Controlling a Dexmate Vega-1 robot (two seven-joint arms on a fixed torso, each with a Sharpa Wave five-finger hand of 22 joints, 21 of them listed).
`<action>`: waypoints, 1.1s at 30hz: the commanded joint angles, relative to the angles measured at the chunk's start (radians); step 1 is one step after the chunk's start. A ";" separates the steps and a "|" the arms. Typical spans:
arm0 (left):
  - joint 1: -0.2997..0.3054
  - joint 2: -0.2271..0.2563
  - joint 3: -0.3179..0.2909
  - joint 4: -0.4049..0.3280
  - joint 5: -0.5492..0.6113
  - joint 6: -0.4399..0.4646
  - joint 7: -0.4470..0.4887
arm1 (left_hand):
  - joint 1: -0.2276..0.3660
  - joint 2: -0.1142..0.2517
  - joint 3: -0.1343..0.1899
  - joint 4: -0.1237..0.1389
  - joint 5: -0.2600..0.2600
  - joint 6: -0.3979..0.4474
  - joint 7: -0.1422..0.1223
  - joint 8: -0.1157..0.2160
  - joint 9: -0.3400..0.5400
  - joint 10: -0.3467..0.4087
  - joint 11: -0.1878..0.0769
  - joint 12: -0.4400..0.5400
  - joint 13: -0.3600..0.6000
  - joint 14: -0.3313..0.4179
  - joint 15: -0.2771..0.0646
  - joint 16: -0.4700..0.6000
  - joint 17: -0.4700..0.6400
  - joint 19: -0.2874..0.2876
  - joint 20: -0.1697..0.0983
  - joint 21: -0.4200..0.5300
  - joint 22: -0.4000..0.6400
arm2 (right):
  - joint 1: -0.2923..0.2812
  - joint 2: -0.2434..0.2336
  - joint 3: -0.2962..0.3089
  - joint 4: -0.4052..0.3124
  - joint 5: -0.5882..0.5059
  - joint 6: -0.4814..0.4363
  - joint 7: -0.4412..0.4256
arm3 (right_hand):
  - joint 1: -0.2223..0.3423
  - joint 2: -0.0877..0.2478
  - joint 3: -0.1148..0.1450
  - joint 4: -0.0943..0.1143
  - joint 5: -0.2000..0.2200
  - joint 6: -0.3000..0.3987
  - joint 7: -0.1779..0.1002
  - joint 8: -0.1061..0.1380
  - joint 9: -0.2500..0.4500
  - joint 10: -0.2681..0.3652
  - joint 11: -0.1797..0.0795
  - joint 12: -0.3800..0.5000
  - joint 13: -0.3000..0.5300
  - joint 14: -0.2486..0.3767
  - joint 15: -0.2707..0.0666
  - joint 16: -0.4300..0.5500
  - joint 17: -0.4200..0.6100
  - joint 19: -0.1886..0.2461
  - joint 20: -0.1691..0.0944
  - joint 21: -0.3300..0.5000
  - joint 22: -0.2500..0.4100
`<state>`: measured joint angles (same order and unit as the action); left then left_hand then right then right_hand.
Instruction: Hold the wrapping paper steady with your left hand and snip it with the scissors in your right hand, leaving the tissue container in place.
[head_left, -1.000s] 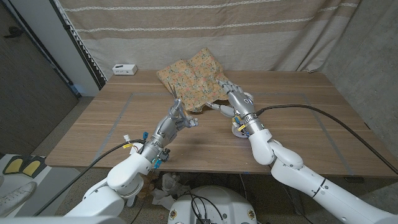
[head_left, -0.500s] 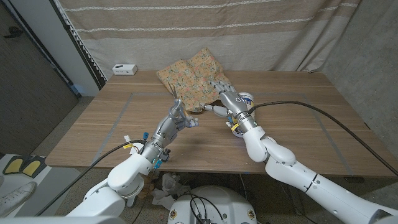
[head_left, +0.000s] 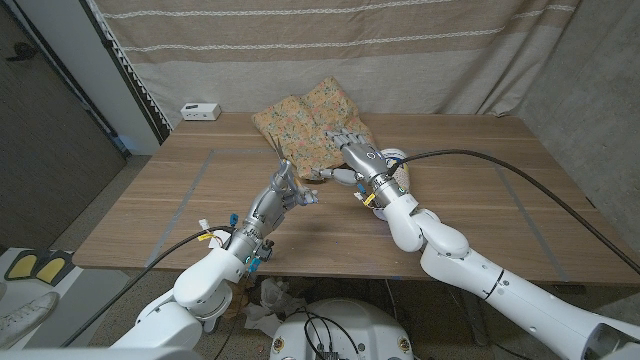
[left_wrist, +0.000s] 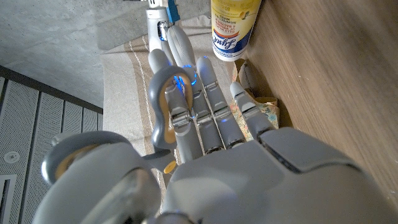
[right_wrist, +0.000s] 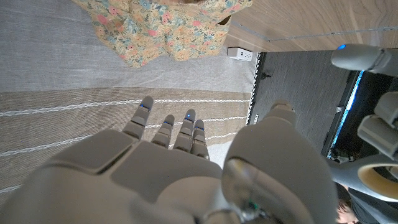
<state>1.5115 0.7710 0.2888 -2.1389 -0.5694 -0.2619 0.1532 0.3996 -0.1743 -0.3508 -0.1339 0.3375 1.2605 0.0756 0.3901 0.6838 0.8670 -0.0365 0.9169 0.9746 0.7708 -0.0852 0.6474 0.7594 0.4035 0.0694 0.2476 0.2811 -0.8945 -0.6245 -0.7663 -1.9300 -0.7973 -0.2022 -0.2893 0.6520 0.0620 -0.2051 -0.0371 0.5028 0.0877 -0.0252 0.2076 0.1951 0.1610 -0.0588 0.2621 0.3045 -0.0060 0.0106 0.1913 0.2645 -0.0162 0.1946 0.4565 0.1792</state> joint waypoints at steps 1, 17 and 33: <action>0.005 0.002 0.002 0.004 -0.006 -0.009 -0.013 | 0.012 -0.003 0.002 -0.005 0.007 -0.033 0.029 -0.002 0.005 0.078 -0.070 0.031 0.007 0.012 -0.052 0.006 -0.001 0.006 -0.003 0.003 0.006 | 0.056 0.005 -0.031 -0.013 -0.021 -0.038 0.140 | 0.022 0.002 -0.002 -0.013 0.008 0.011 0.005 0.010 0.003 0.001 0.011 0.003 -0.003 -0.016 0.002 0.000 -0.006 0.029 -0.002 -0.002 -0.002; 0.003 0.000 0.010 0.009 -0.011 -0.010 -0.018 | 0.016 -0.003 0.002 -0.005 0.010 -0.031 0.028 -0.007 0.006 0.093 -0.068 0.033 -0.004 0.031 -0.051 0.011 -0.013 0.008 -0.003 0.003 0.008 | 0.115 0.007 -0.072 0.011 -0.101 -0.065 0.206 | 0.041 -0.001 -0.008 -0.026 0.015 0.012 0.005 0.008 0.003 -0.004 0.001 0.002 -0.016 -0.049 -0.026 -0.006 -0.030 -0.012 -0.044 -0.052 -0.008; -0.001 0.010 0.010 0.007 -0.019 -0.006 -0.029 | 0.018 -0.004 0.001 -0.005 0.010 -0.024 0.032 -0.010 0.004 0.097 -0.067 0.033 -0.010 0.031 -0.052 0.013 -0.016 0.006 -0.002 0.002 0.009 | 0.158 0.038 -0.111 0.042 -0.188 -0.085 0.246 | 0.013 -0.007 -0.029 -0.013 0.007 0.019 -0.012 0.008 0.003 -0.002 -0.012 0.004 -0.025 -0.062 -0.035 -0.004 -0.044 -0.041 -0.086 -0.089 -0.008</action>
<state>1.5123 0.7764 0.2981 -2.1303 -0.5811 -0.2711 0.1300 0.4065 -0.1812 -0.3506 -0.1338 0.3451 1.2606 0.0756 0.3801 0.6854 0.8746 -0.0288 0.9170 0.9618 0.7916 -0.0894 0.6546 0.7409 0.4034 0.0694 0.2476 0.2856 -0.7676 -0.6039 -0.8529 -1.9084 -0.9393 -0.2769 -0.0712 0.6673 0.0439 -0.2304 -0.0494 0.5108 0.1018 -0.0326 0.2153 0.1954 0.1589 -0.0682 0.2622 0.2784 -0.0578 -0.0198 0.1914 0.2182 -0.0481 0.1087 0.3696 0.1722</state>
